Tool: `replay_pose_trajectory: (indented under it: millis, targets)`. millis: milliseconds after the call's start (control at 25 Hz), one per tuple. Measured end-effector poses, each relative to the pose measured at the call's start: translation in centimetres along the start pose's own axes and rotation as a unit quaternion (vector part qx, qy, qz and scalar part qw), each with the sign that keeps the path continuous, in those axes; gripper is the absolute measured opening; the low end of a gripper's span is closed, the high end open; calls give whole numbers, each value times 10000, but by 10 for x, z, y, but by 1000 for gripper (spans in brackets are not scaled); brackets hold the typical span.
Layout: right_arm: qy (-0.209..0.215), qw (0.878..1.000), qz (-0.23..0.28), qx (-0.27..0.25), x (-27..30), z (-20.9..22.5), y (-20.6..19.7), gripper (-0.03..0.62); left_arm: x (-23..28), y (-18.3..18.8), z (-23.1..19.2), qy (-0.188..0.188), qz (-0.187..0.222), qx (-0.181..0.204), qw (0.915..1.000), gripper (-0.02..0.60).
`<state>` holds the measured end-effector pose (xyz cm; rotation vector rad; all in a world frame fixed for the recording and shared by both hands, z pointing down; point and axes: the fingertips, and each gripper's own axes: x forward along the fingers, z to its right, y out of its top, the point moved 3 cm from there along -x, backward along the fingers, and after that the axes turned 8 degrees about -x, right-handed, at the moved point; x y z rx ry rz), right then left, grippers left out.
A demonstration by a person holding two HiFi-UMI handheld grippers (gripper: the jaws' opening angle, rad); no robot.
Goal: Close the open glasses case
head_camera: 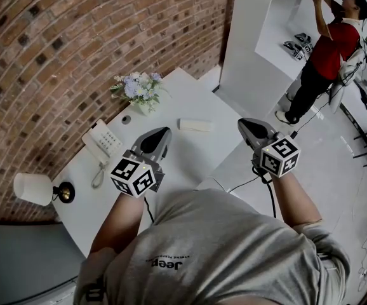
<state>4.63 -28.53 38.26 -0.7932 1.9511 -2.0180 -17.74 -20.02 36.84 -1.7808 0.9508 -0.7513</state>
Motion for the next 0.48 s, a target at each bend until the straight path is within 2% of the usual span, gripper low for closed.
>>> replay_pose_trajectory:
  millis: [480]
  targets:
    - [19,10000,0,-51,-2,-7,2,8,-9,-1,4,25,9,-12,10000,-2]
